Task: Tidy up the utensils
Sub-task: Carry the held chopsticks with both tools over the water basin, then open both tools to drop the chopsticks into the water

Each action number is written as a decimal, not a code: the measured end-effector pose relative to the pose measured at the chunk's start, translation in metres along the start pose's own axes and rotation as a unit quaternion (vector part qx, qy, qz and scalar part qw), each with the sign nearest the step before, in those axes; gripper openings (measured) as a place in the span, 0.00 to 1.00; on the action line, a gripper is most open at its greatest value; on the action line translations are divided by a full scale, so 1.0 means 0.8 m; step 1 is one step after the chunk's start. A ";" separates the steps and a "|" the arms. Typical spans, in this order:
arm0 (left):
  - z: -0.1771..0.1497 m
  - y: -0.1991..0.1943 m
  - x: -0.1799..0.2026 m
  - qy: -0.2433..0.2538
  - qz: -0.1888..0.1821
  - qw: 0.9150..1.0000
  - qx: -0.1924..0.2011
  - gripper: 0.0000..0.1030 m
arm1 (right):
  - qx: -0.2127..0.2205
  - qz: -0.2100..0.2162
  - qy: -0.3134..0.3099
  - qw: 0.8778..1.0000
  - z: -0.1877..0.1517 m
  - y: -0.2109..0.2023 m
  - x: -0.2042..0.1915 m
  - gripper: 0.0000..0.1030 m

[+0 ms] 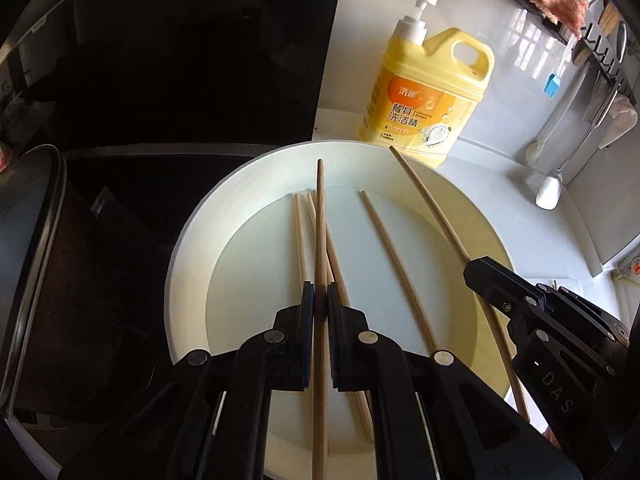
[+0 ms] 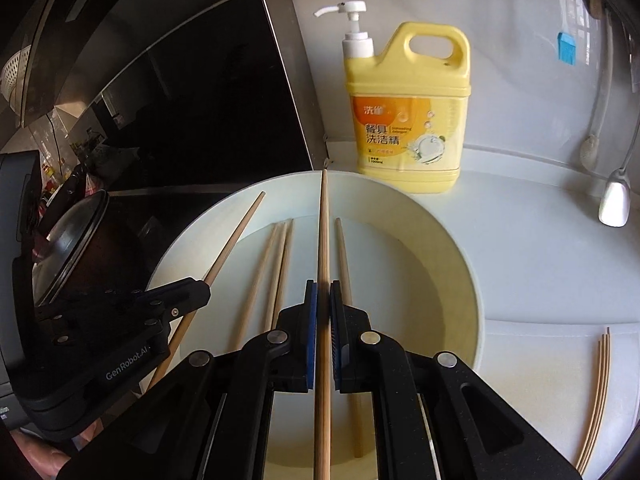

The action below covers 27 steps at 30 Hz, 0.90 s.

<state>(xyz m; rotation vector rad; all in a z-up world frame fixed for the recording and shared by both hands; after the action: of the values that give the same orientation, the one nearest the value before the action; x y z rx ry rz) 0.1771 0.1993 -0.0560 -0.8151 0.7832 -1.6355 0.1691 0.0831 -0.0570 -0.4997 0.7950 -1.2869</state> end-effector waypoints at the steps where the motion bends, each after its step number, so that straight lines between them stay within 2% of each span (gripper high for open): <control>1: 0.000 0.005 -0.003 -0.001 0.001 1.000 -0.003 0.07 | -0.008 0.002 -0.001 1.000 0.001 0.007 -0.001 0.06; 15: -0.008 0.046 -0.013 -0.010 0.000 0.999 -0.044 0.07 | -0.098 -0.013 0.008 0.995 -0.004 0.073 0.012 0.06; 27: -0.014 0.055 -0.015 -0.007 0.005 0.999 -0.053 0.07 | -0.116 -0.021 0.012 0.993 -0.008 0.086 0.019 0.06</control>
<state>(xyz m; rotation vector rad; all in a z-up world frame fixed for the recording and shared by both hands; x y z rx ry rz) 0.1933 0.2040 -0.1003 -0.8965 0.8683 -1.5883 0.2100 0.0849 -0.1151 -0.6908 0.9654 -1.2472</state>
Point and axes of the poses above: each gripper's, at about its wrist camera, not at the fingertips, and y roughly the way its jaws point, x to its right, z to its top, the point moved 3 cm from there along y, roughly the way its jaws point, and after that the axes turned 5 degrees about y, right-handed, at the moved point
